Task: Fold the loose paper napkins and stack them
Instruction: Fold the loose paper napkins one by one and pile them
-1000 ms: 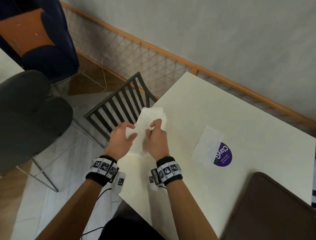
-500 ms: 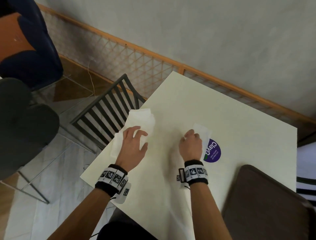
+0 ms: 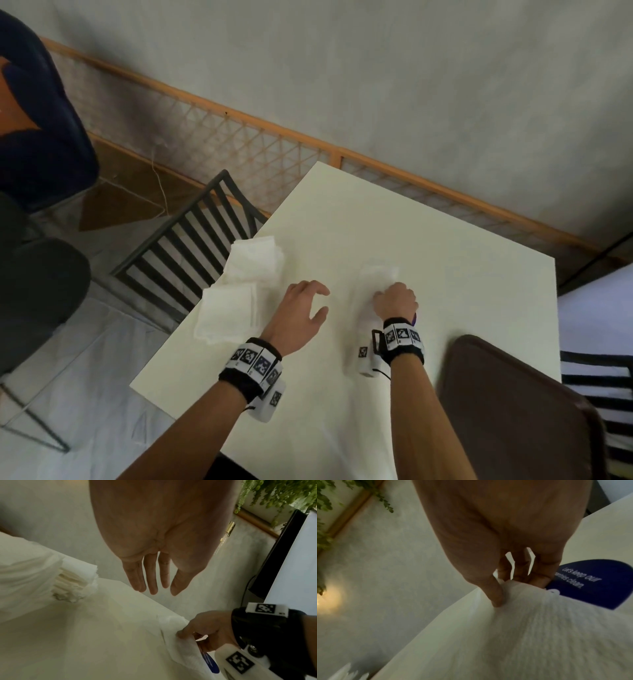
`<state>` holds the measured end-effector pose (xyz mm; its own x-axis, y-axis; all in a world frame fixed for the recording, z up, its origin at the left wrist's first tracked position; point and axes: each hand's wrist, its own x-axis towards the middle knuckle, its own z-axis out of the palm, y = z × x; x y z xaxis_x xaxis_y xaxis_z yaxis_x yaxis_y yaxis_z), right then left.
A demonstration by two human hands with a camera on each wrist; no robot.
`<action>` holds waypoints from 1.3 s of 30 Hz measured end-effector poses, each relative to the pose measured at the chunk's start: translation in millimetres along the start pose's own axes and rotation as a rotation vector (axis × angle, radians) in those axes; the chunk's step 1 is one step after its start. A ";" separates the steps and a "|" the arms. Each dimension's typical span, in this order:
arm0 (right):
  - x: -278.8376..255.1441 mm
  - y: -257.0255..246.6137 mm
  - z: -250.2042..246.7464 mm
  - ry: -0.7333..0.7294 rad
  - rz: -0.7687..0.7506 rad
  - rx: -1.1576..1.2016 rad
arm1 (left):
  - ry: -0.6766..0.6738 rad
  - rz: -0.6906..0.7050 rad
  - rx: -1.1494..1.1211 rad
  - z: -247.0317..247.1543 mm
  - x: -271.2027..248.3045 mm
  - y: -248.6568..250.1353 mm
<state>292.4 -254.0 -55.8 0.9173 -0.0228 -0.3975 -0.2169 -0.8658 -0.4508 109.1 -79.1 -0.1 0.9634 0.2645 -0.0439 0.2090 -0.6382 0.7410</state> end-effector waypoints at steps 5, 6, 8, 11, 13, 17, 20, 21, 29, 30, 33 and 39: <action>-2.2 3.0 -20.4 -0.029 -0.207 0.236 | 0.001 -0.035 -0.093 1.6 11.4 -0.1; -8.7 0.3 -27.5 -0.024 -0.255 0.325 | 0.007 -0.037 -0.134 1.7 14.1 4.1; -26.8 -10.0 -42.9 -0.019 -0.360 0.534 | 0.043 -0.030 -0.216 0.7 21.8 20.4; -54.8 -32.9 -66.2 -0.097 -0.444 0.799 | 0.094 -0.060 -0.460 -6.7 38.2 55.1; -67.9 -47.6 -75.7 -0.118 -0.505 0.886 | 0.176 -0.042 -0.566 -11.9 46.2 71.4; -84.5 -60.9 -80.6 -0.077 -0.684 0.952 | 0.373 0.093 -0.557 -28.5 49.7 79.6; -89.1 -68.3 -81.6 -0.101 -0.806 0.905 | 0.395 0.133 -0.558 -48.0 42.4 82.2; -89.1 -71.7 -81.9 -0.114 -0.835 0.885 | 0.399 0.139 -0.554 -54.8 40.5 81.8; -104.2 -94.6 -100.1 -0.168 -0.891 0.905 | 0.522 0.095 -0.558 -86.3 29.7 75.5; -105.6 -95.5 -102.3 -0.182 -0.895 0.913 | 0.532 0.102 -0.557 -87.3 28.1 75.8; -106.0 -96.4 -105.1 -0.207 -0.910 0.896 | 0.534 0.120 -0.572 -88.4 25.1 76.7; -102.7 -97.8 -98.0 -0.226 -0.886 0.874 | 0.564 0.151 -0.527 -87.9 21.2 74.3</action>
<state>252.1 -215.9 107.4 0.8022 0.5545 0.2216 0.2140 0.0795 -0.9736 130.3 -57.3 112.9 0.7147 0.6195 0.3248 -0.1602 -0.3070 0.9381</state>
